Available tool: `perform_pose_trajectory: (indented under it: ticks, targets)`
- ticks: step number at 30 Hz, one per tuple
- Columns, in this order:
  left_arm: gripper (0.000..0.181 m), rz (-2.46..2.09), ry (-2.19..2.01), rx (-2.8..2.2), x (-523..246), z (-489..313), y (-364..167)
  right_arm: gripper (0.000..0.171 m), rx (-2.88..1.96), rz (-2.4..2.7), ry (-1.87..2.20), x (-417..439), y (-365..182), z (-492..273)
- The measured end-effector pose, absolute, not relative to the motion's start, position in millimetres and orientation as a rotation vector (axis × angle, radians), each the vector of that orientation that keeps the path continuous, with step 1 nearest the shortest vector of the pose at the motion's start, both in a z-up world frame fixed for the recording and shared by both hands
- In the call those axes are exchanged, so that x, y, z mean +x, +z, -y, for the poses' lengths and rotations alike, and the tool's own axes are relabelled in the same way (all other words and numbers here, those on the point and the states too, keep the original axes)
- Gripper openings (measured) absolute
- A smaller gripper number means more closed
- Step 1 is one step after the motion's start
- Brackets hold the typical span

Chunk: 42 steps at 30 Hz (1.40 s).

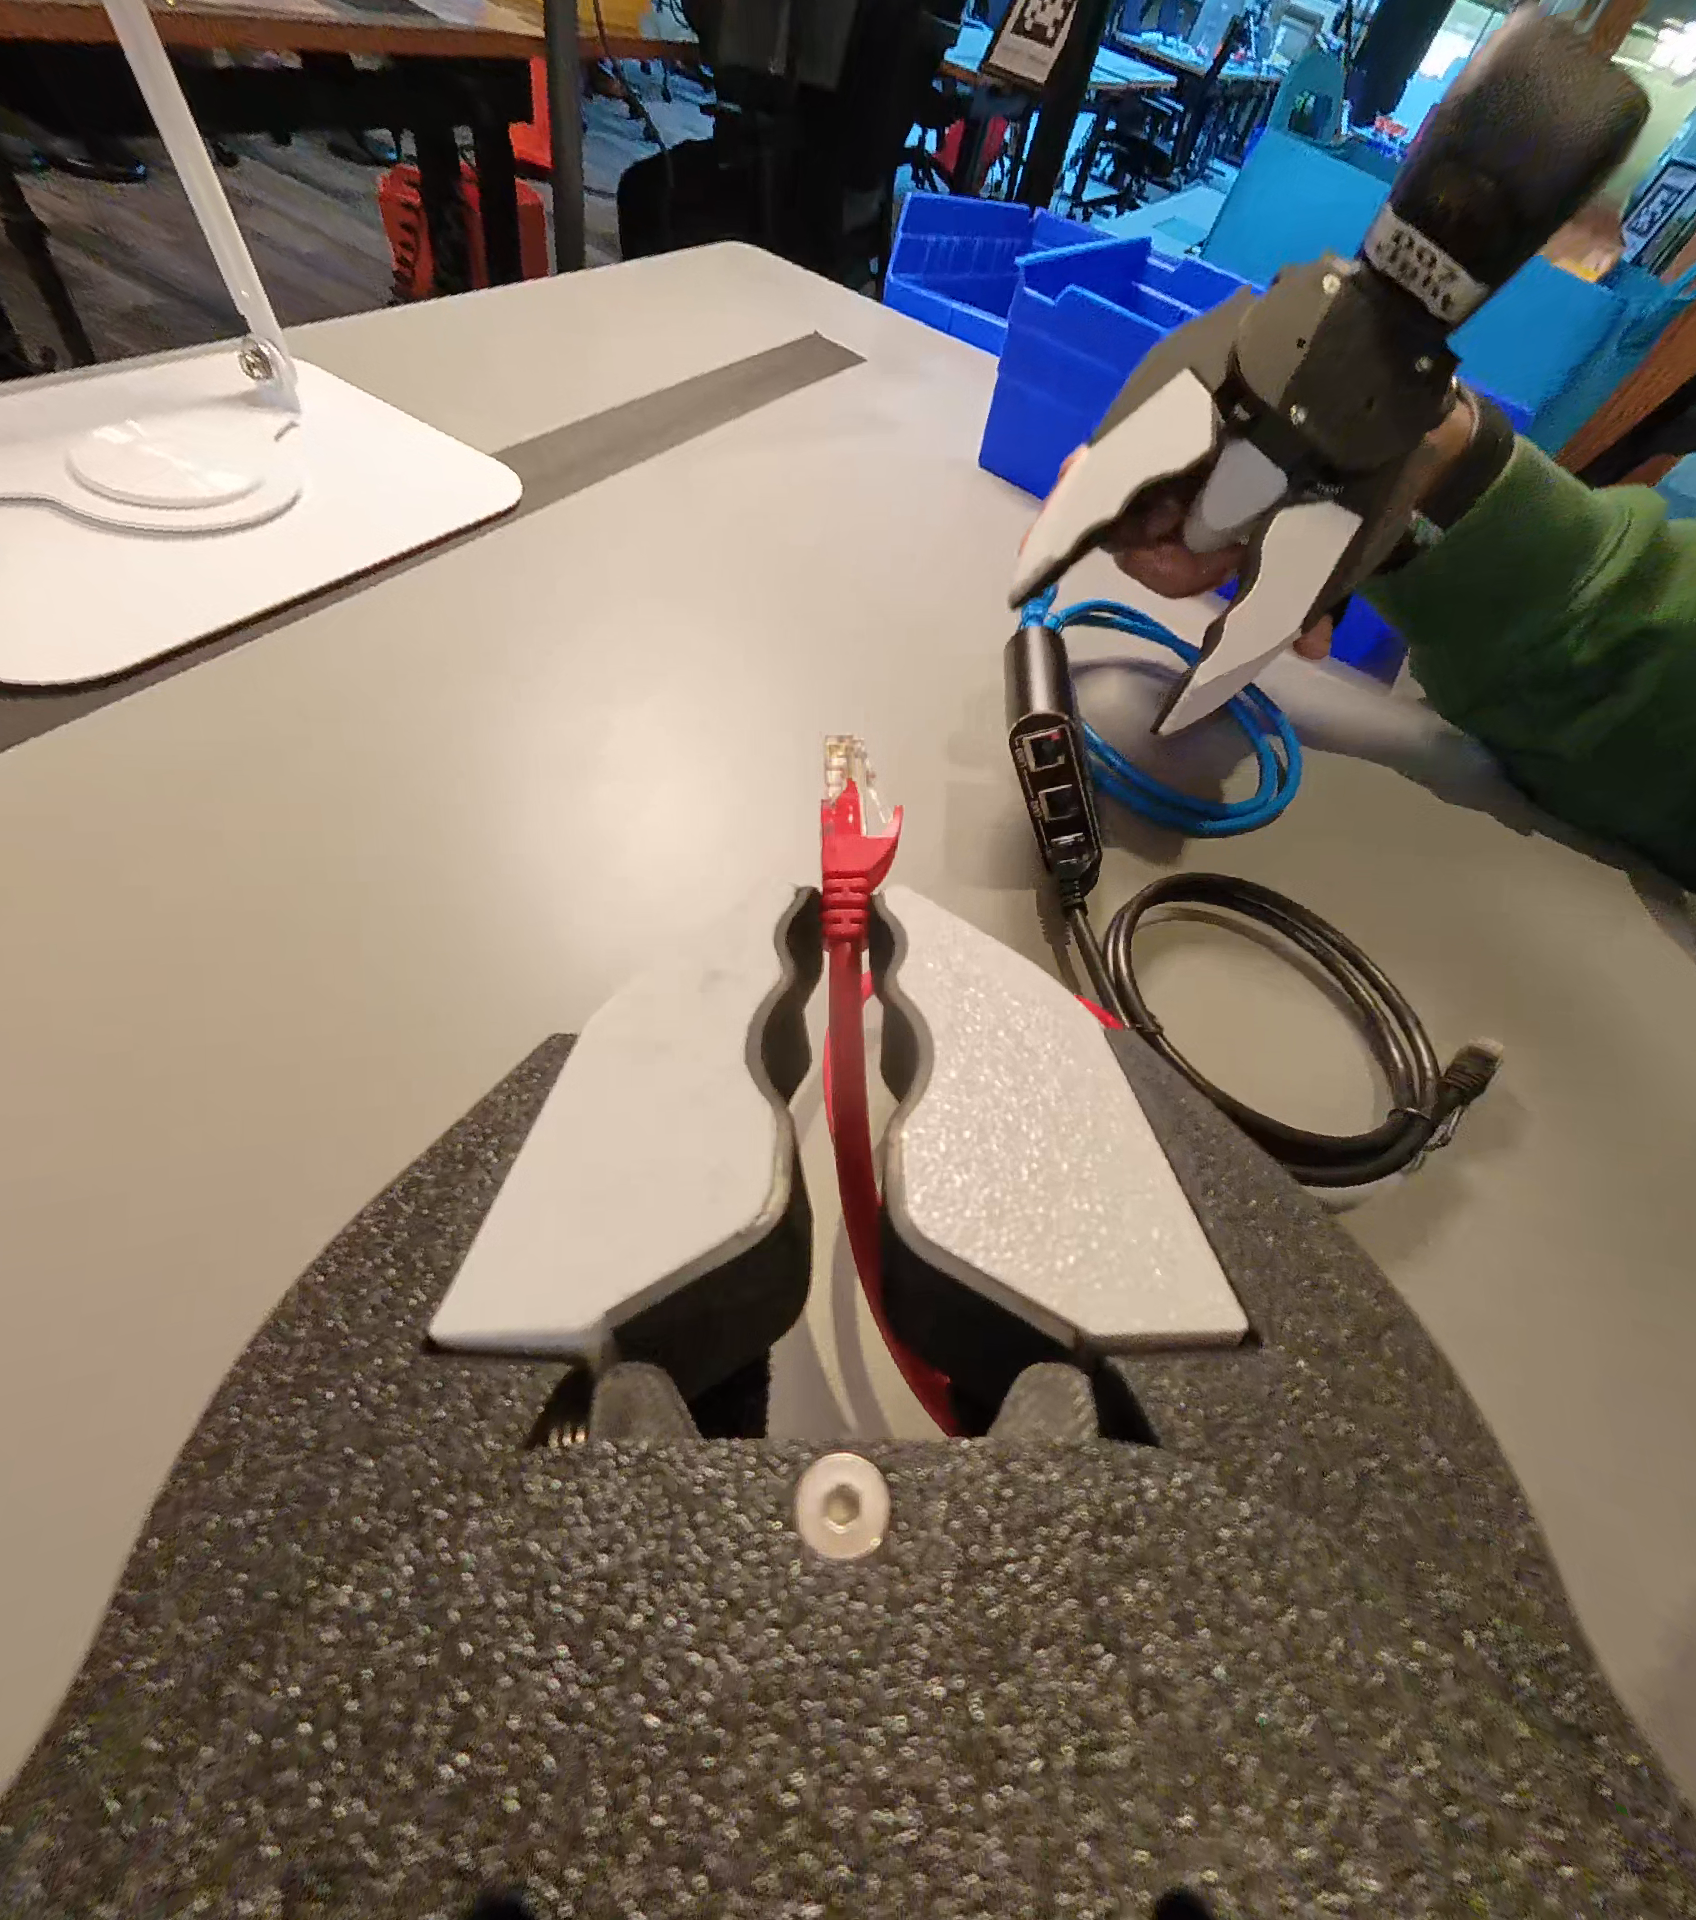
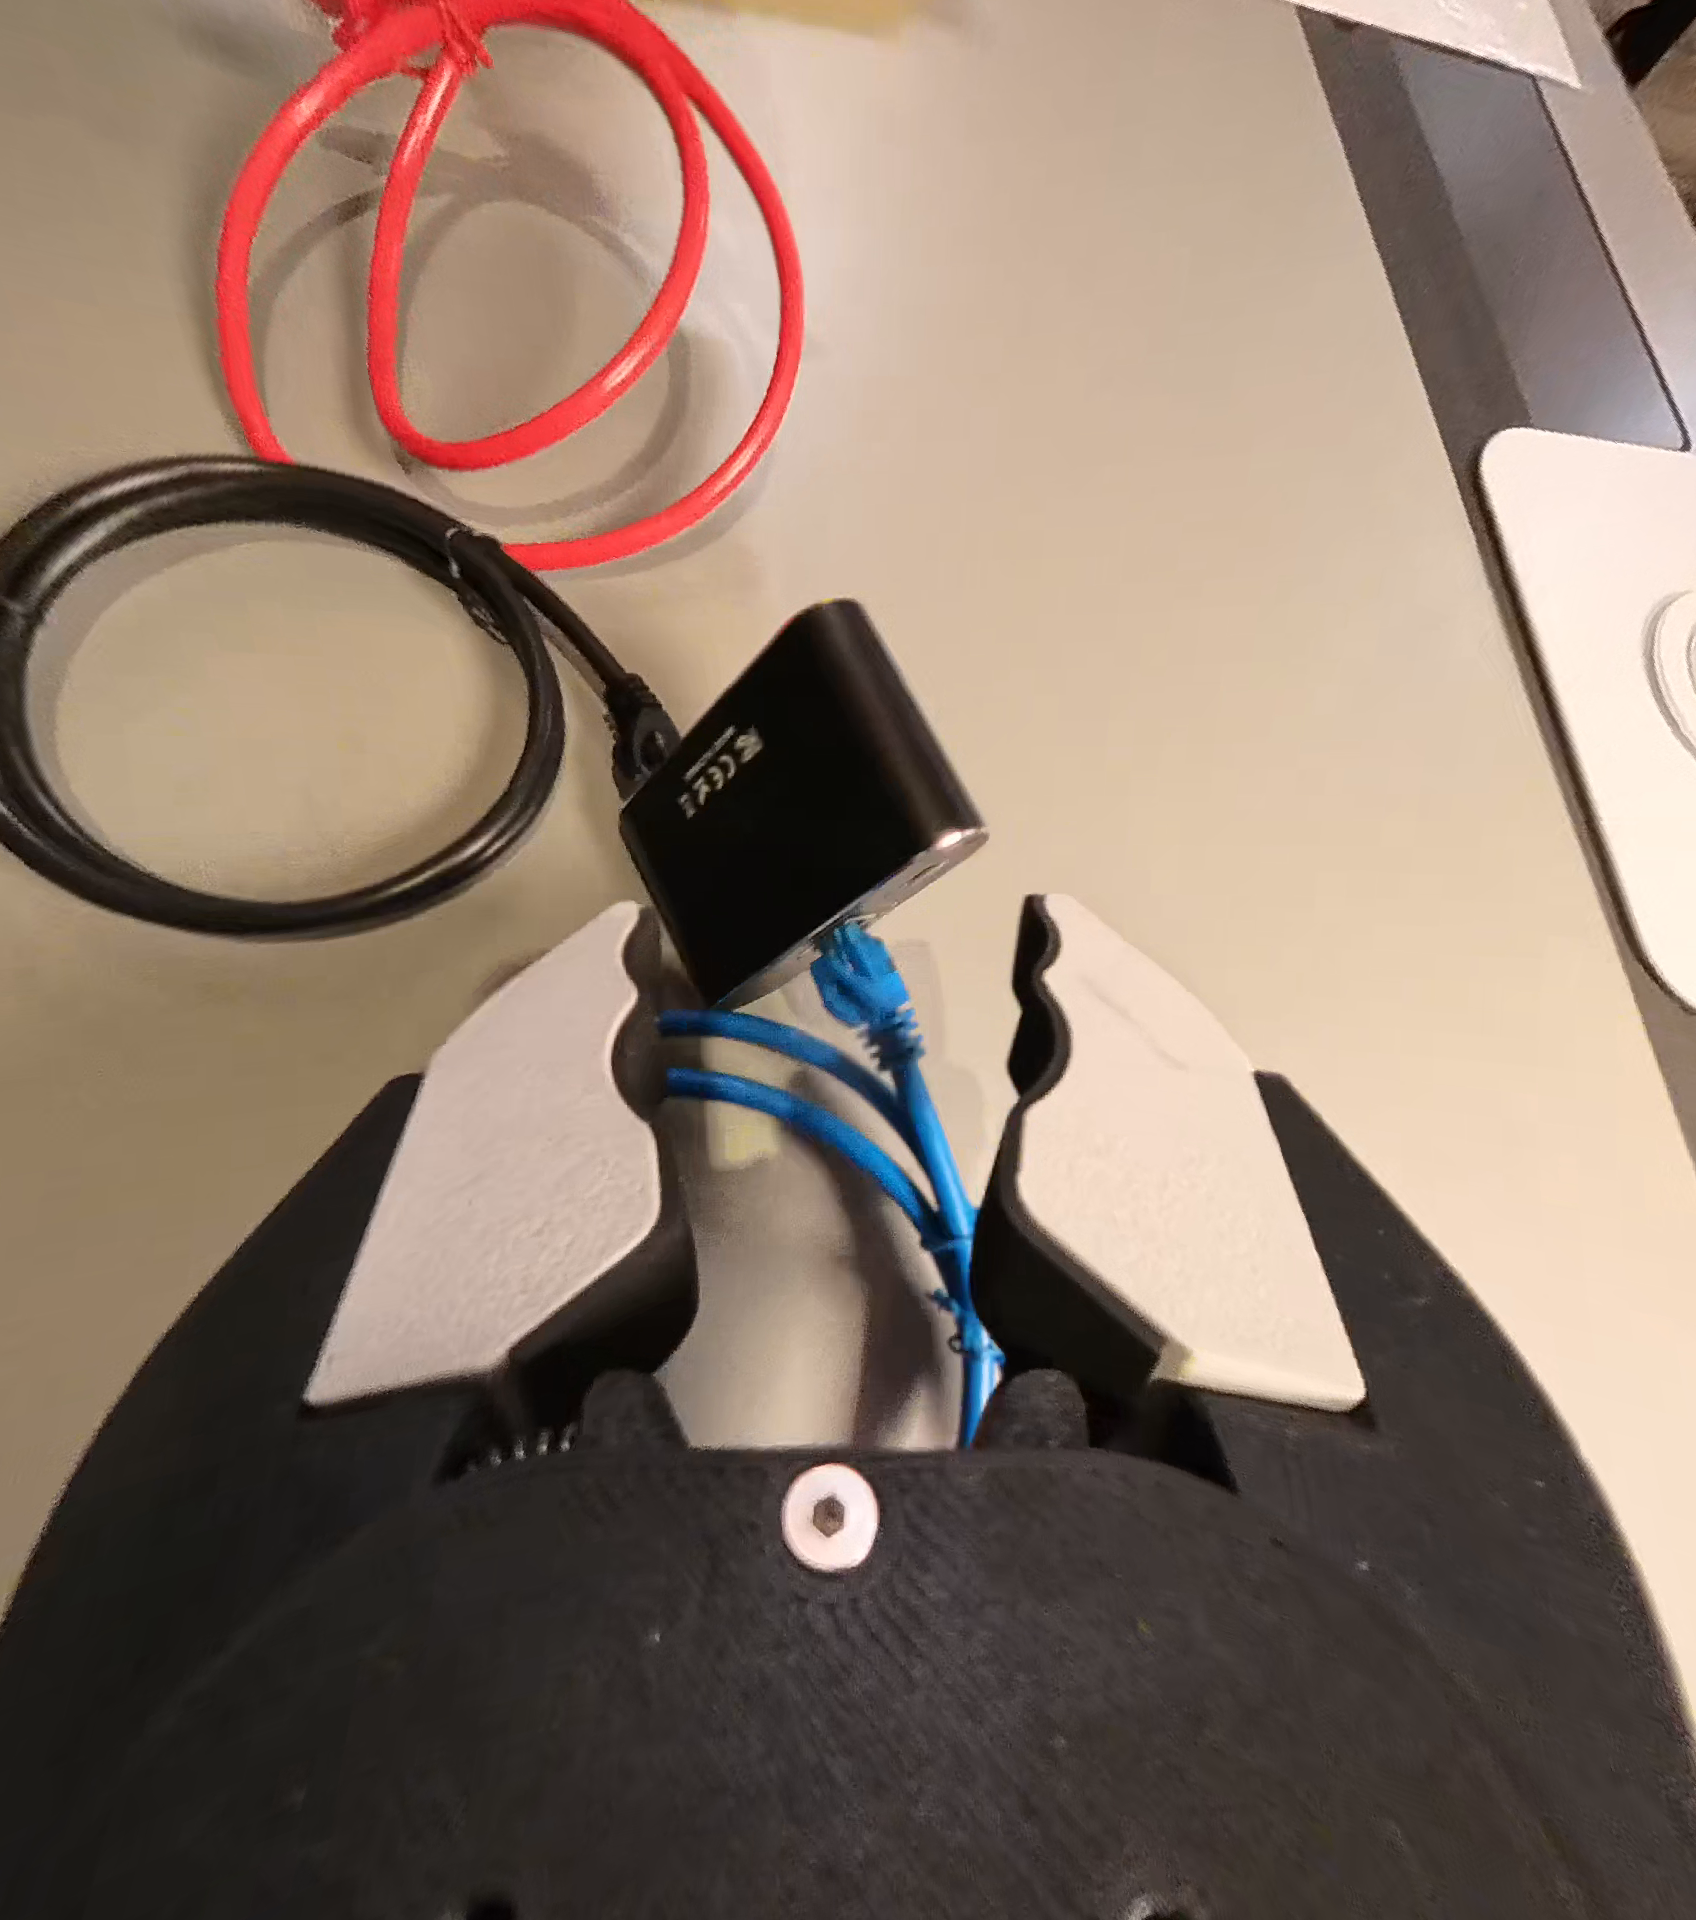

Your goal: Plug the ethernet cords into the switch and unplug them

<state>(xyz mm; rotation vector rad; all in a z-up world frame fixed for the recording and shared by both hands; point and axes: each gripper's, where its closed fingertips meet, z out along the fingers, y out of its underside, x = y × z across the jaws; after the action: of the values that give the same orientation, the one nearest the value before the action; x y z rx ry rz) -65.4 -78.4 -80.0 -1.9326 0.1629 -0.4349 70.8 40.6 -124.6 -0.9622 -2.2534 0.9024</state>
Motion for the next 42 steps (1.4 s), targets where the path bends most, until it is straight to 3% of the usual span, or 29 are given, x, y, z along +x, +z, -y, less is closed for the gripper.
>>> perform_pose_trajectory:
  ticks: [6,9,11,16,27,42]
  targets:
    - [0.009,-0.2,-0.425,-1.96,-65,79,-87,0.08,-1.121,2.302,1.172,47,-118,-37]
    - [0.009,-0.222,-0.426,-1.959,-64,80,-89,0.082,-1.205,2.5,1.09,52,-148,-27]
    - [0.009,-0.243,-0.426,-1.959,-63,81,-89,0.061,-1.208,2.597,1.003,58,-164,-21]
    - [0.009,-0.271,-0.396,-1.966,-67,84,-89,0.033,-1.149,2.532,1.06,60,-151,-11]
    - [0.009,-0.221,0.05,-1.762,-119,103,-25,0.028,-1.079,2.391,1.143,78,-90,-11]
    - [0.009,-0.558,-0.614,-1.956,31,90,-74,0.028,-1.11,2.513,1.206,69,-101,44]
